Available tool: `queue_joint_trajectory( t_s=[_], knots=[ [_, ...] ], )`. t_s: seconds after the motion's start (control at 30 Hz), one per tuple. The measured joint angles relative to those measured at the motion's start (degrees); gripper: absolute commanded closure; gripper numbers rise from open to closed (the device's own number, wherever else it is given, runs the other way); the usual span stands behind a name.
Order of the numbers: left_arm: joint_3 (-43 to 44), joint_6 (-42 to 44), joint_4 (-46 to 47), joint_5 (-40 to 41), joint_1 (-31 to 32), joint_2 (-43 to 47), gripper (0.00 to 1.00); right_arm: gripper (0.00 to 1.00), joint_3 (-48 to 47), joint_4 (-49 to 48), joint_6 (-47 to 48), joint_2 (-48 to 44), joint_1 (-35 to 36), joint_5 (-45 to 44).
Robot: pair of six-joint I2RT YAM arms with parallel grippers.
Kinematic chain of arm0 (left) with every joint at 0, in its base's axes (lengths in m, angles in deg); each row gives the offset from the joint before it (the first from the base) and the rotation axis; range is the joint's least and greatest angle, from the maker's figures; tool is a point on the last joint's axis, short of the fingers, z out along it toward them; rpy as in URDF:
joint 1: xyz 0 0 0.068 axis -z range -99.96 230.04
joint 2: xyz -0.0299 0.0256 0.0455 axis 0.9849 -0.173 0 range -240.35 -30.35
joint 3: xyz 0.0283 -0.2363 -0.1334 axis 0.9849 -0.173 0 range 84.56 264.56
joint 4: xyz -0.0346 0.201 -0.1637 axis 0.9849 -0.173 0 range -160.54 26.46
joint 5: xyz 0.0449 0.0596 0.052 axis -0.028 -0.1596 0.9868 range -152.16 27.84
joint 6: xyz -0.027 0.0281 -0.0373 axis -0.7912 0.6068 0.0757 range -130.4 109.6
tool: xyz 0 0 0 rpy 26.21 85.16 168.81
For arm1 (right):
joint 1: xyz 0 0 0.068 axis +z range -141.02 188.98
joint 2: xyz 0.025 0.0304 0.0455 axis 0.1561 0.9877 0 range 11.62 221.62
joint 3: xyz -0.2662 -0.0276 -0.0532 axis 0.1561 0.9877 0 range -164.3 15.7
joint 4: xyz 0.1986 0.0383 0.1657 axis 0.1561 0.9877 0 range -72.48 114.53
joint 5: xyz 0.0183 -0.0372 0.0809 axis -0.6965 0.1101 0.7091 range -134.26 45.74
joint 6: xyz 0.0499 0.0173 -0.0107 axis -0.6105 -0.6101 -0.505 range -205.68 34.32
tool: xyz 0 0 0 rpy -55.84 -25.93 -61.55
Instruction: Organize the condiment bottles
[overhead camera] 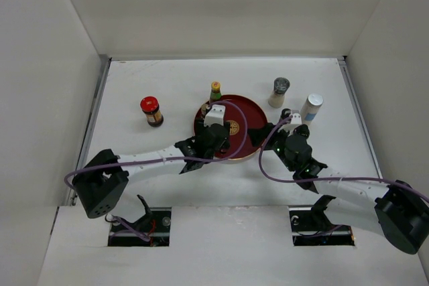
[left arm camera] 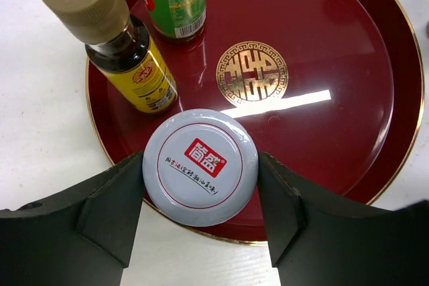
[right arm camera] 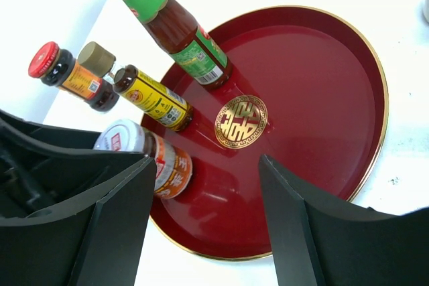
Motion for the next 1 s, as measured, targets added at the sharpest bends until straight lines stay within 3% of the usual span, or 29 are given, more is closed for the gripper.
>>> queue_joint_trajectory(
  t_s=[0.1, 0.27, 0.37, 0.67, 0.8, 1.0],
  knots=[
    [-0.02, -0.02, 1.29, 0.09, -0.2, -1.16, 0.62, 0.3, 0.02, 0.0, 0.0, -0.07, 0.0, 0.0],
    [-1.33, -0.02, 3.3, 0.83, -0.57, -1.22, 0.25, 0.29, 0.02, 0.0, 0.0, -0.13, 0.0, 0.0],
    [-2.97, -0.02, 4.44, 1.38, -0.63, 1.44, 0.16, 0.28, 0.02, 0.0, -0.02, -0.13, 0.0, 0.0],
    [-4.09, 0.92, 4.7, 3.82, -3.48, 20.68, 0.12, 0.27, 0.02, 0.02, 0.0, -0.15, 0.0, 0.0],
    [-3.87, 0.92, 1.05, 6.99, -12.11, 24.63, 0.09, 0.25, 0.02, 0.0, -0.02, -0.24, 0.0, 0.0],
    [-2.84, 0.81, -5.86, 7.13, -27.06, 17.97, 0.07, 0.21, 0.04, 0.0, 0.0, 0.11, 0.0, 0.0]
  ],
)
